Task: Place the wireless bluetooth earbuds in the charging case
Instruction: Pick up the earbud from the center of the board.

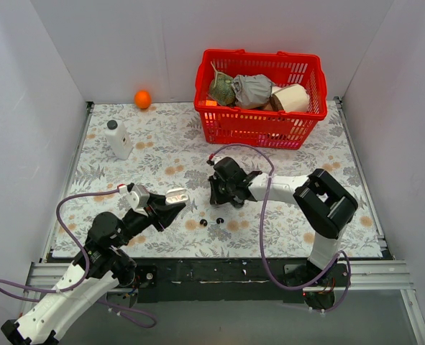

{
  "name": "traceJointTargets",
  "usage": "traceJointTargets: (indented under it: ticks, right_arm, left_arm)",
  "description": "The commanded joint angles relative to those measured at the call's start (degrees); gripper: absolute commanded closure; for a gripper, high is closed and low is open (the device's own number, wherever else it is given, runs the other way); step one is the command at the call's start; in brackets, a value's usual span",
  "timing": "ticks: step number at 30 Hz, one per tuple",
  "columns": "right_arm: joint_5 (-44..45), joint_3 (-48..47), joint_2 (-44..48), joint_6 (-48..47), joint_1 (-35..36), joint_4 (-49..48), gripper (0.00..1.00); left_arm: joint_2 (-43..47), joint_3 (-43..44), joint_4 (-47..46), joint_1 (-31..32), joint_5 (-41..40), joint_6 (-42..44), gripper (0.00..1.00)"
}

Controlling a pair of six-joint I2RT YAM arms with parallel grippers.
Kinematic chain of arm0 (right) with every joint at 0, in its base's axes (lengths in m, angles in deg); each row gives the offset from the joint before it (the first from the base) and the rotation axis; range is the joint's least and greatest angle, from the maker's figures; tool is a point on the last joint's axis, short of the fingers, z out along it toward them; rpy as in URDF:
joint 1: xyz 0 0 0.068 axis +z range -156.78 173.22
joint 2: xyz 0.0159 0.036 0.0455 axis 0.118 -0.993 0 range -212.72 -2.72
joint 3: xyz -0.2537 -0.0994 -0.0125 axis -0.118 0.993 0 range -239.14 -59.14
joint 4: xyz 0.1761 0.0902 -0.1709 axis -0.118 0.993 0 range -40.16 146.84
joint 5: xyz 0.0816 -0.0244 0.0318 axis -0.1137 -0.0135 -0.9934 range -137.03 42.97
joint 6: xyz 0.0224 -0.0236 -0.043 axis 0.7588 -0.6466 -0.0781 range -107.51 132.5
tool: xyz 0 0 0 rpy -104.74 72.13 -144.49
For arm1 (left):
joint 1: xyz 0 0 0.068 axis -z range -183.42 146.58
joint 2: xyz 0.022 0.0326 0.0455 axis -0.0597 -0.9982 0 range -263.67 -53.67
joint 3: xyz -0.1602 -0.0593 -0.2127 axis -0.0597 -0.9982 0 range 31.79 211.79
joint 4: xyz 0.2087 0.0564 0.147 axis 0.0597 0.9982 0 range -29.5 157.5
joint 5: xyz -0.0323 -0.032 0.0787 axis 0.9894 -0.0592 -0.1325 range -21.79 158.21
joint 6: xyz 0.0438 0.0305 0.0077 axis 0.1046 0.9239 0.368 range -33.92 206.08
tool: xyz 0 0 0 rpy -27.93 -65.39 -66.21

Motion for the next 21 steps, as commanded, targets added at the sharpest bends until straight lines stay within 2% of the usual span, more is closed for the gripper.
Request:
traceJointTargets:
  ticks: [1, 15, 21]
  right_arm:
    - [-0.6, -4.3, -2.7, 0.2, 0.7, 1.2, 0.99]
    - [5.5, -15.7, -9.0, -1.9, -0.1, 5.9, 0.99]
    - [4.2, -17.8, -6.4, -6.9, -0.7, 6.6, 0.96]
  left_arm:
    - [-0.5, 2.5, 0.2, 0.0, 0.0, -0.1, 1.0]
    - [-1.4, 2.8, 0.0, 0.0, -0.2, -1.3, 1.0]
    - [-1.9, 3.2, -0.4, 0.0, -0.1, -1.0, 1.0]
